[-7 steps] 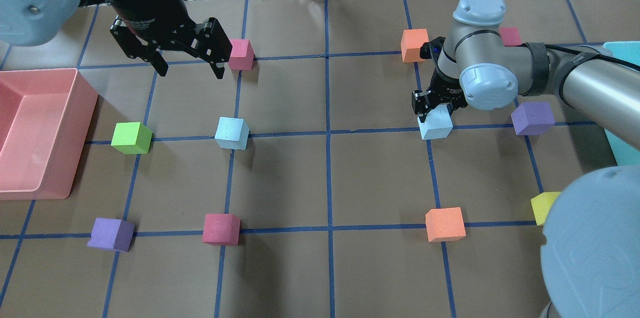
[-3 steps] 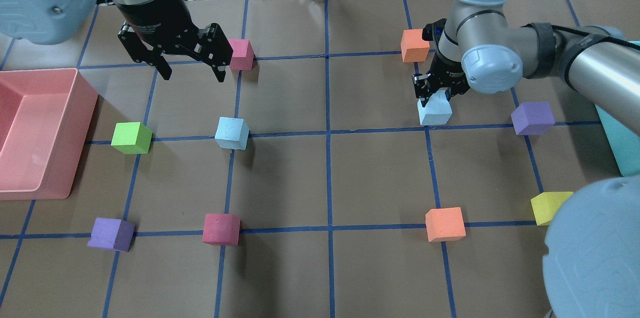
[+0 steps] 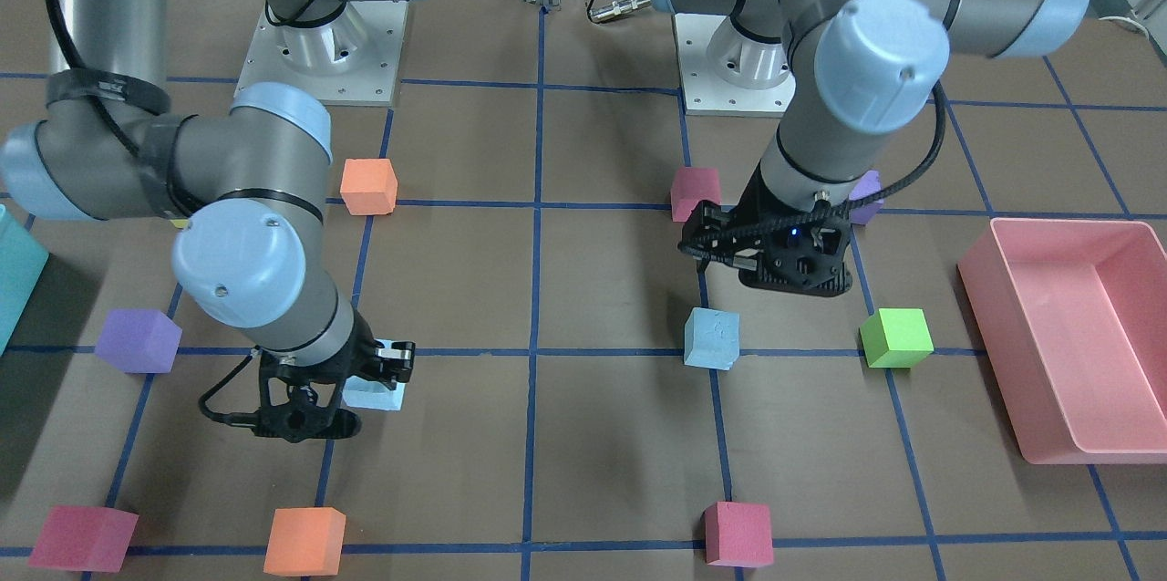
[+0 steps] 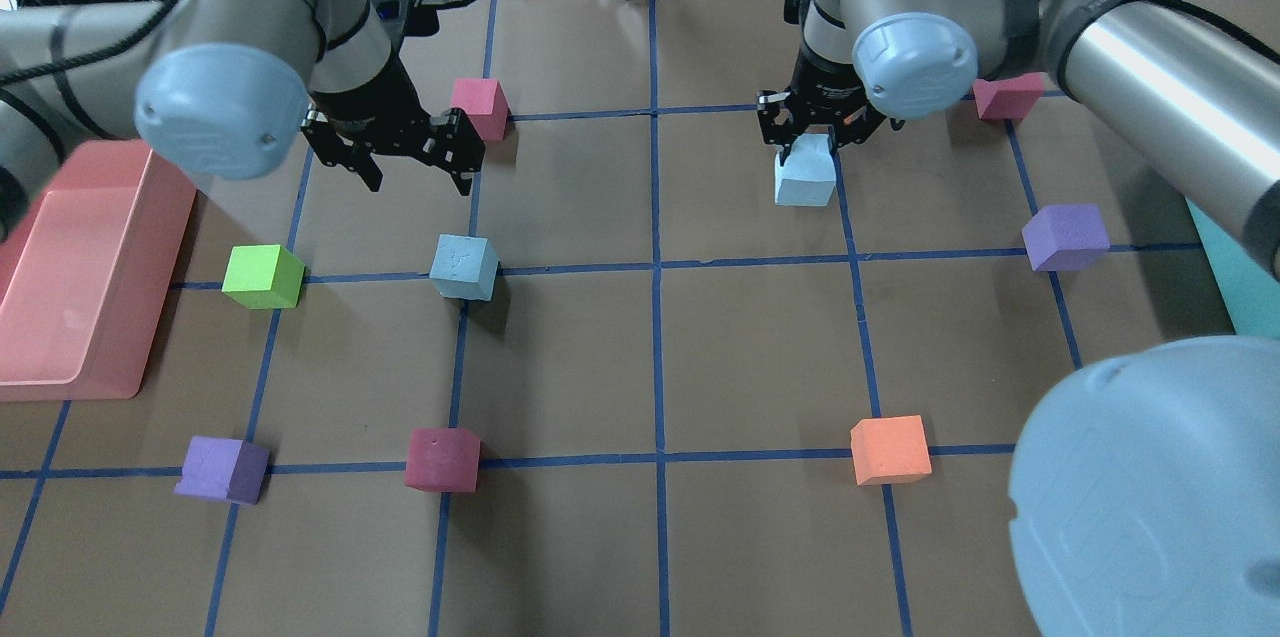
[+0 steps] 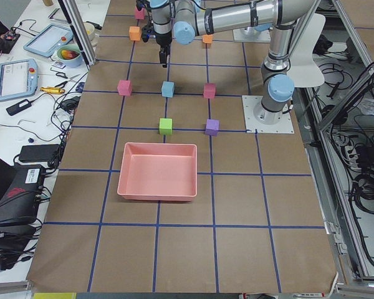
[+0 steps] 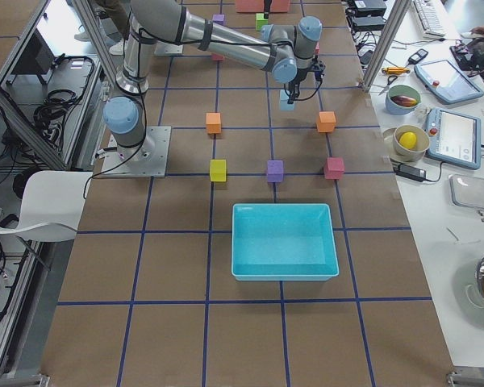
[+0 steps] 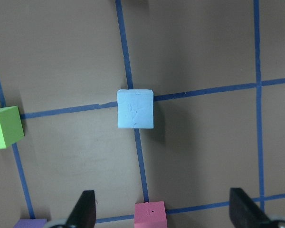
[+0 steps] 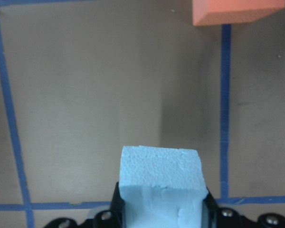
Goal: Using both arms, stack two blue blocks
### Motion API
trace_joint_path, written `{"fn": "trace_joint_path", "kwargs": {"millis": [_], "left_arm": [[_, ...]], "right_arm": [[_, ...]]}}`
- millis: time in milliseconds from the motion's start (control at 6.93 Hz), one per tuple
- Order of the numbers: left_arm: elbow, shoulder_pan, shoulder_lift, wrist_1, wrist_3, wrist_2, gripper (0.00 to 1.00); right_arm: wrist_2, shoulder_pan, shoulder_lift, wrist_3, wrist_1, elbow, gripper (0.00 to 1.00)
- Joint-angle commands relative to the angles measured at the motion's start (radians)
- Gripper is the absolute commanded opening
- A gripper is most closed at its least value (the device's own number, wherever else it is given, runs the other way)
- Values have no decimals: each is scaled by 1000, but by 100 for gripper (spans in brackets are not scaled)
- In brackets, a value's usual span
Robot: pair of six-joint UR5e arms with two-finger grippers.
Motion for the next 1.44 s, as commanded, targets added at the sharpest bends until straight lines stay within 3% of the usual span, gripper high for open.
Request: {"fn": "trace_joint_path", "kwargs": {"millis": [0, 577, 721, 865, 1010, 1154, 1298], "left_arm": [[-141, 7, -95, 227, 69, 19, 100], [-178, 7, -195, 344, 73, 29, 97], [-177, 6, -197, 346, 80, 29, 67], [-174, 7, -199, 347, 81, 30, 47], [-169, 7, -197, 349, 77, 29, 46], [-151, 12, -191, 346, 70, 26, 46], [-88, 22, -188, 323, 62, 21, 46]], "right_arm": [[2, 115, 112, 155, -1, -119, 0], [2, 198, 199, 254, -2, -173, 2], [2, 203, 199, 266, -1, -170, 6], [2, 212, 200, 266, 1, -169, 6], [2, 212, 199, 266, 2, -169, 13], [2, 212, 202, 262, -2, -166, 33], [0, 212, 202, 257, -2, -161, 60]]}}
